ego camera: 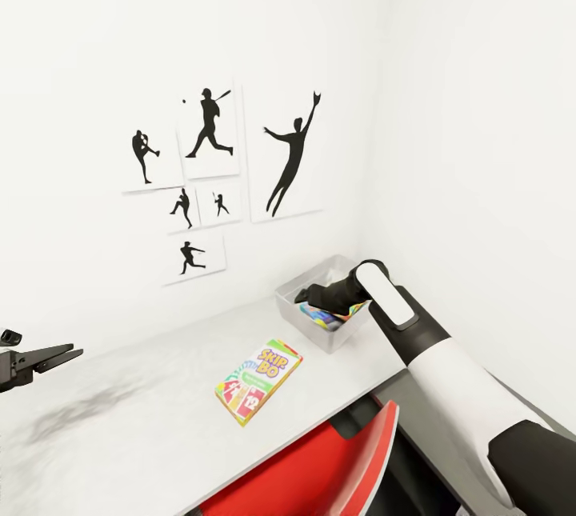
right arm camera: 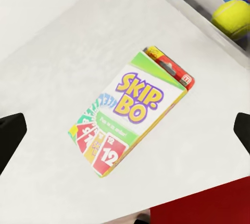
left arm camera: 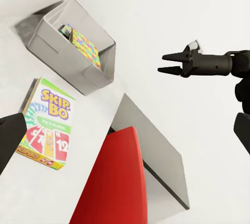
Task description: Put all the toys in the child's room - the three board games (two on the bed and one on the table), the two jigsaw puzzles on the table, and the tennis ball on the table - inside the toy box on the table in the child's room.
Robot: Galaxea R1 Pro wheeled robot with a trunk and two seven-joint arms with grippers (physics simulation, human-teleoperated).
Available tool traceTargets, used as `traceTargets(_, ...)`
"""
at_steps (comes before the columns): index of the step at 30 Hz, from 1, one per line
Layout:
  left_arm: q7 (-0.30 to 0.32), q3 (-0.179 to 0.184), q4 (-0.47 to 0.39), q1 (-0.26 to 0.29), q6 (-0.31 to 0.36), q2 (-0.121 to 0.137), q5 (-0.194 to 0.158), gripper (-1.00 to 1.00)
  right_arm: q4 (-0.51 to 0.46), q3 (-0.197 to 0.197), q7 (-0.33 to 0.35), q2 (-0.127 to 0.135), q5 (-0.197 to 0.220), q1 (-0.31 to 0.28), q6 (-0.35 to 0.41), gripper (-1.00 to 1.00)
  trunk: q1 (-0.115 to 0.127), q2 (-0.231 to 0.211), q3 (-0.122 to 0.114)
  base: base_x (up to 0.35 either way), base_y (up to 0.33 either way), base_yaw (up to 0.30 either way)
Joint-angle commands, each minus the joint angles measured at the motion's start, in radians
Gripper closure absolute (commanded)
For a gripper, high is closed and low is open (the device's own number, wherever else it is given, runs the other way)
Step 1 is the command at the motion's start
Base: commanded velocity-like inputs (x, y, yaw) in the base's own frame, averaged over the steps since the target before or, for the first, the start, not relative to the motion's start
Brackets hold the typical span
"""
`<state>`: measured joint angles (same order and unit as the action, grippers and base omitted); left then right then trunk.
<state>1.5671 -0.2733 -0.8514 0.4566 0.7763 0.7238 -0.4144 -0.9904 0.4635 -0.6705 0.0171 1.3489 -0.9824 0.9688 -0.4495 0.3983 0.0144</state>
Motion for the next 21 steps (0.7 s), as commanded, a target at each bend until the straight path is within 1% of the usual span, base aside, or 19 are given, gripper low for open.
traceTargets(1, 0.004, 0.000, 0.000, 0.001, 0.011, 0.000, 0.000, -1.00, -0.002, 0.003, -0.011, 0.001, 0.010, -0.001, -0.001, -1.00, -0.001, 0.002, 0.002, -0.034, 0.030, 0.000)
traceTargets(4, 0.004, 0.001, 0.000, 0.001, 0.011, 0.000, 0.000, -1.00, -0.003, 0.003, -0.017, 0.001, 0.011, -0.001, 0.000, -1.00, -0.001, 0.002, 0.002, -0.058, 0.061, 0.000)
traceTargets(13, 0.004, 0.000, 0.000, 0.001, 0.011, 0.000, 0.000, -1.00, 0.000, 0.005, -0.070, -0.007, 0.010, -0.002, 0.007, -1.00, -0.001, 0.002, 0.002, -0.036, 0.053, 0.016)
traceTargets(21, 0.004, 0.000, 0.000, 0.001, 0.011, 0.000, 0.000, -1.00, 0.001, 0.004, -0.092, -0.009, 0.010, -0.003, 0.007, -1.00, -0.001, 0.002, 0.006, -0.003, 0.005, 0.203)
